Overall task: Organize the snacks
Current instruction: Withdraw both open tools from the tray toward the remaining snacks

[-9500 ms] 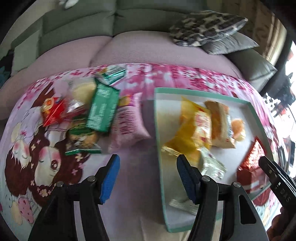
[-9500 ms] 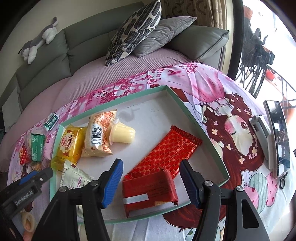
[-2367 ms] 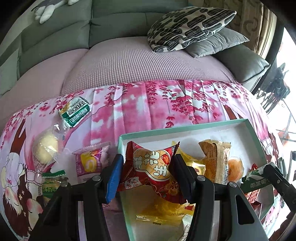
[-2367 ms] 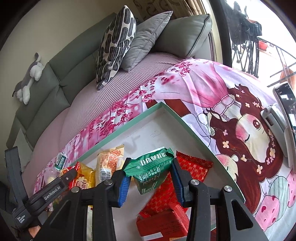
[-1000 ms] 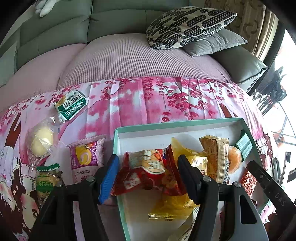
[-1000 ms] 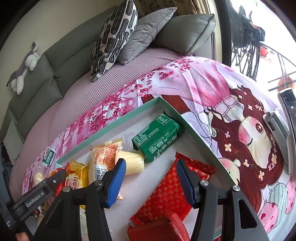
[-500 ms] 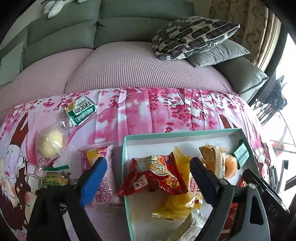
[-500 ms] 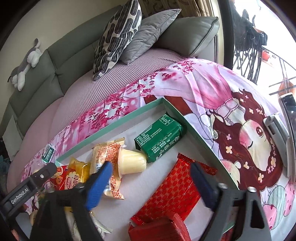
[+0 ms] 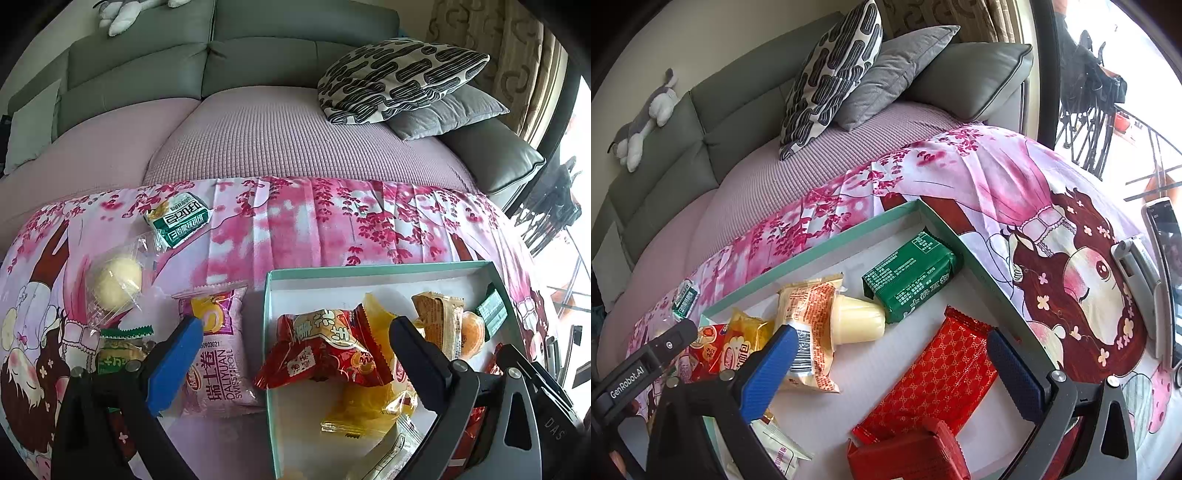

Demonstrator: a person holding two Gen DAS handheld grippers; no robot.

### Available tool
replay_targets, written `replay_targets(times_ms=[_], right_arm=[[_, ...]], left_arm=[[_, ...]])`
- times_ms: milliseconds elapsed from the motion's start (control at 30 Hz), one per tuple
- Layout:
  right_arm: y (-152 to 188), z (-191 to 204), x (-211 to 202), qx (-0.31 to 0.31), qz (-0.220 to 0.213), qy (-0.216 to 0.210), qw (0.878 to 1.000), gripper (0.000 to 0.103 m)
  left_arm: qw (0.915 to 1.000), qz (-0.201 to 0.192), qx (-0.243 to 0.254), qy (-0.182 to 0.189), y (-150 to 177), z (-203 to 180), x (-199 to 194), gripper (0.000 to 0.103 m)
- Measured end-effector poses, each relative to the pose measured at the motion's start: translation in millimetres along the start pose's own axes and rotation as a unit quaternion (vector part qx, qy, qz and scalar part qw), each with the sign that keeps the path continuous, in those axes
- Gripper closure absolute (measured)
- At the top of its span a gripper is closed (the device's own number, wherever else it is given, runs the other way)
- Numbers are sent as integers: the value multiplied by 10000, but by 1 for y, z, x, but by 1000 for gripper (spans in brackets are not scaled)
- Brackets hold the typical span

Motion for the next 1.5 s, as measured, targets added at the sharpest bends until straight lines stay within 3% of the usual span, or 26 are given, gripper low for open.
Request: replay_targets(times_ms=[633,933,1167,1500], right_arm=[[3,26,-13,-327,-87,48,9994,0],[15,62,-18,-587,-41,-180,9981,0],[28,88,-14,-984,21,10,9951,0],[49,147,-9,-1594,65,-106,9871,0]], left_arm=[[9998,21,4,-178,9,23,-20,2],[9992,-1,-184,-365,20,59,-31,2],[9974,76,-472,-548,33,102,-34,2],[9935,78,-921,-659,46,155,-36,2]])
Point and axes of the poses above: each gripper's, at about its wrist camera, not at the fingertips, and x roughly the way its jaws point, z to its left, y to its underside, the point moved 10 cm from there along x, roughly the way its jaws point, and after that the axes turned 13 degrees about z, right-handed, at the moved point
